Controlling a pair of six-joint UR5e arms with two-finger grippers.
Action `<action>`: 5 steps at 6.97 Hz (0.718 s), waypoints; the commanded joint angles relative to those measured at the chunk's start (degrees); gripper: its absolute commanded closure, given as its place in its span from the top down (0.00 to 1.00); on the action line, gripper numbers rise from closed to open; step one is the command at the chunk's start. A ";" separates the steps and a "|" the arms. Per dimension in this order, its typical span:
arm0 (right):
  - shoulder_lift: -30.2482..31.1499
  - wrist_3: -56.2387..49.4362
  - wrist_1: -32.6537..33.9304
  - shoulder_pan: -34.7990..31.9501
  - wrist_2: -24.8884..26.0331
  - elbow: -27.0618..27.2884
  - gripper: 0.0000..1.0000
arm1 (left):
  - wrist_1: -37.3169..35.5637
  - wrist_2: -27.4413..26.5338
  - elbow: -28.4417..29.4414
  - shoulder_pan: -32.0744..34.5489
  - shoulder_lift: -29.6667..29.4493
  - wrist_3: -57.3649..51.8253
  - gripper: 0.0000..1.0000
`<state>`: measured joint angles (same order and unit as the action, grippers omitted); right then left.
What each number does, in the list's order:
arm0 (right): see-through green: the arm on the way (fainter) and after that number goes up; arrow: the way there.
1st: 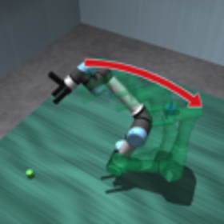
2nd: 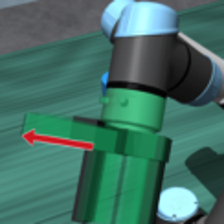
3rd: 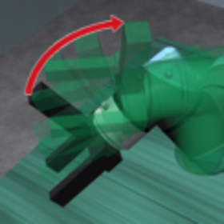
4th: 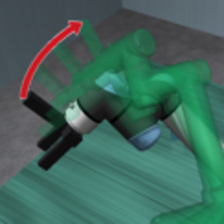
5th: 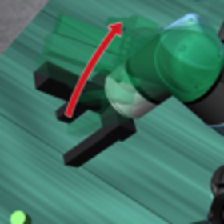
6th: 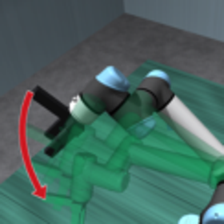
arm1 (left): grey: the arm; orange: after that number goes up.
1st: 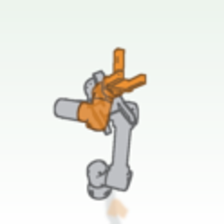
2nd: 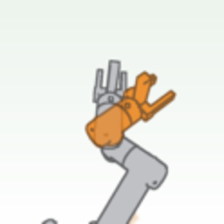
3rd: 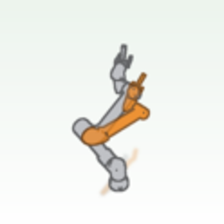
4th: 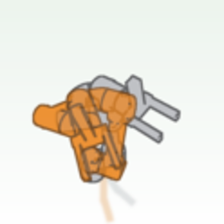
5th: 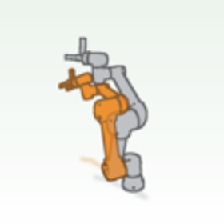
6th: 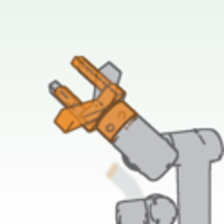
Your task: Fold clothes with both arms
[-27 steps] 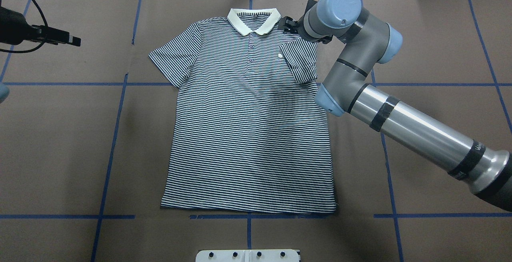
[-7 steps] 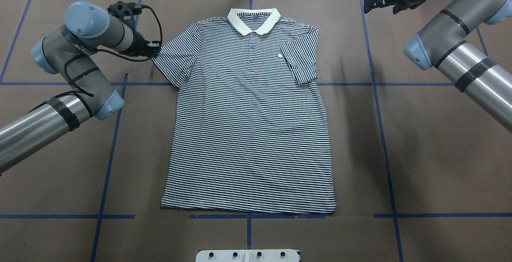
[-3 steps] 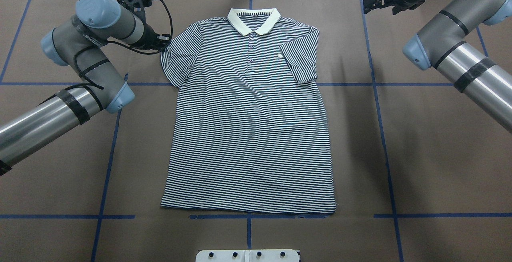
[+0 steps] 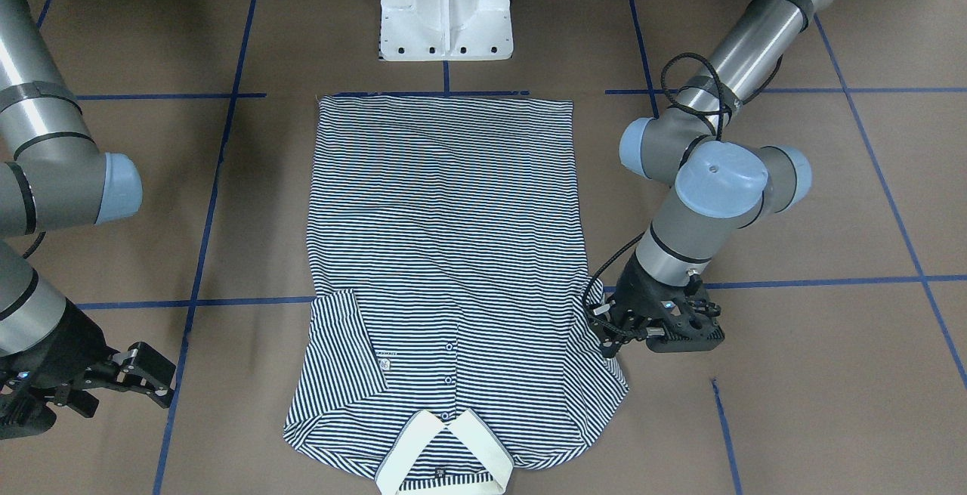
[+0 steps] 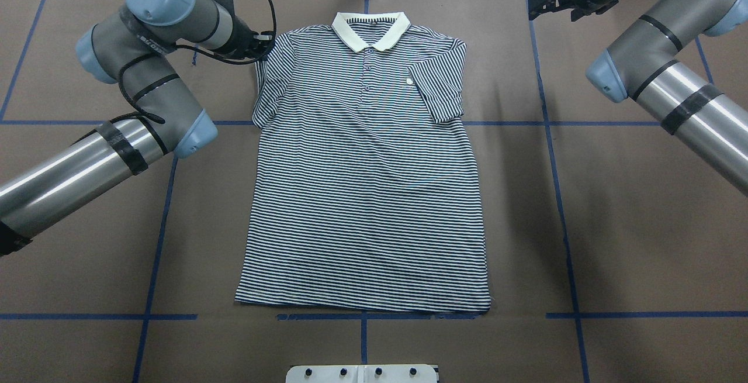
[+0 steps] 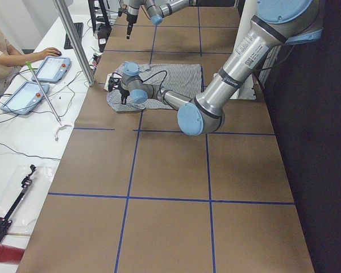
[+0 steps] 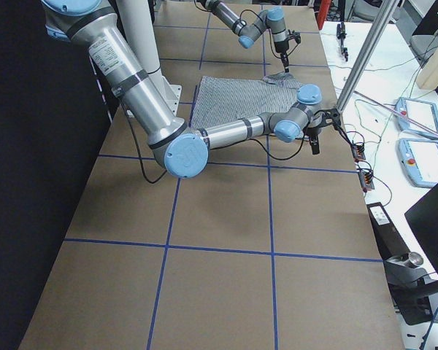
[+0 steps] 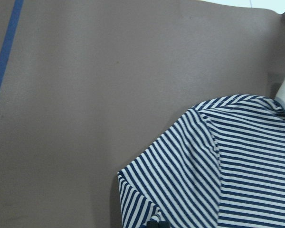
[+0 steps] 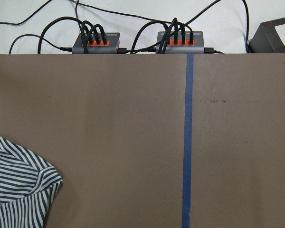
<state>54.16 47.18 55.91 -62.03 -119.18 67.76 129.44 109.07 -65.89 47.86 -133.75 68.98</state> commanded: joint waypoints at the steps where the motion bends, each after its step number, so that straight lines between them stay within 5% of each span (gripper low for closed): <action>1: 0.16 0.02 -0.01 0.25 0.00 -0.08 1.00 | -1.64 -7.42 6.59 -4.78 -6.40 3.35 0.00; 4: -0.02 0.20 -0.01 0.86 0.09 -0.17 1.00 | 0.46 -9.04 9.37 -4.80 -6.70 3.09 0.00; 5: -0.37 0.98 -0.01 1.12 0.09 0.09 1.00 | 0.64 -9.05 9.11 -4.80 -6.61 3.18 0.14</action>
<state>54.10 47.51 55.90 -61.20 -119.10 67.63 129.53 100.48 -56.89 43.11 -140.36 72.11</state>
